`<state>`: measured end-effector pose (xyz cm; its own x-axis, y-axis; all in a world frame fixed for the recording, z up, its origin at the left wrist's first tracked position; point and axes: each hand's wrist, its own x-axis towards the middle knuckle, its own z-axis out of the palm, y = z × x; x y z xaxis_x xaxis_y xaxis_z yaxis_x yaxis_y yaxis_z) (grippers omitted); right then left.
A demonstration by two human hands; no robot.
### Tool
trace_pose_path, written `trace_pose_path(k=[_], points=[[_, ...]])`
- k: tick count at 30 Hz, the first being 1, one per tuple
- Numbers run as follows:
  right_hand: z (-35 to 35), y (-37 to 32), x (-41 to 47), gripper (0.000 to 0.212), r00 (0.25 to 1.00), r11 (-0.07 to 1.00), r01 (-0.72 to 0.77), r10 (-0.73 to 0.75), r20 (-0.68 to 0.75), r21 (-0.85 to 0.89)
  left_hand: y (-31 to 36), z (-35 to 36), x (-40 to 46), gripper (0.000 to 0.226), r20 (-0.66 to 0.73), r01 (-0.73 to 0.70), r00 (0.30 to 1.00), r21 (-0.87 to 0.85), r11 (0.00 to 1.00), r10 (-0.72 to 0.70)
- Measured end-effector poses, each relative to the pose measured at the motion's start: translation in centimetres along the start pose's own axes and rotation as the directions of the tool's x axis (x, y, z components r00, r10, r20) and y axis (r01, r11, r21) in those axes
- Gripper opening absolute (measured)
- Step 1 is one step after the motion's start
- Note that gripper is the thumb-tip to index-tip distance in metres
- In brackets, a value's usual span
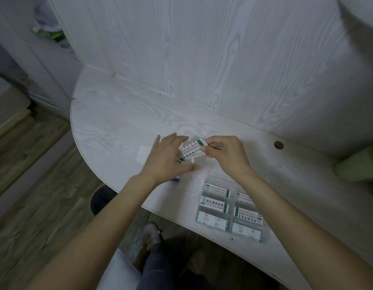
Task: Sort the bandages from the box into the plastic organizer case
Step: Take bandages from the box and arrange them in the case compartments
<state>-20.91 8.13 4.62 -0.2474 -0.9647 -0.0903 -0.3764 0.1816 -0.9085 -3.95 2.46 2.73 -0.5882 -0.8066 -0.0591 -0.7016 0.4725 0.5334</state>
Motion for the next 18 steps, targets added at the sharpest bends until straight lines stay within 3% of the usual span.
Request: trace_pose_path(k=[2,5,8,14,18], points=[[-0.8,0.4,-0.5,0.007,0.999,0.994,-0.047,0.045,0.030,0.099,2.1,-0.2,0.0,0.061,0.029,0.013,1.000,-0.254,0.967,-0.005],[-1.9,0.7,-1.6,0.014,0.996,0.960,-0.093,0.094,0.007,0.265,4.2,-0.1,-0.2,0.024,0.189,0.078,0.982,-0.479,0.874,0.016],[-2.8,1.2,-2.7,0.015,0.992,0.941,-0.126,0.124,0.028,0.314,5.0,0.7,-0.3,0.021,0.284,0.162,0.958,-0.649,0.743,0.039],[-3.7,2.6,-4.3,0.010,0.977,0.920,-0.189,0.211,-0.029,0.344,6.4,3.2,-1.1,0.004,0.301,0.228,0.953,-0.734,0.640,0.007],[-4.6,3.4,-4.3,0.020,0.967,0.900,-0.203,0.246,-0.063,0.387,7.0,4.1,-1.2,0.026,0.359,0.346,0.931,-0.812,0.470,-0.067]])
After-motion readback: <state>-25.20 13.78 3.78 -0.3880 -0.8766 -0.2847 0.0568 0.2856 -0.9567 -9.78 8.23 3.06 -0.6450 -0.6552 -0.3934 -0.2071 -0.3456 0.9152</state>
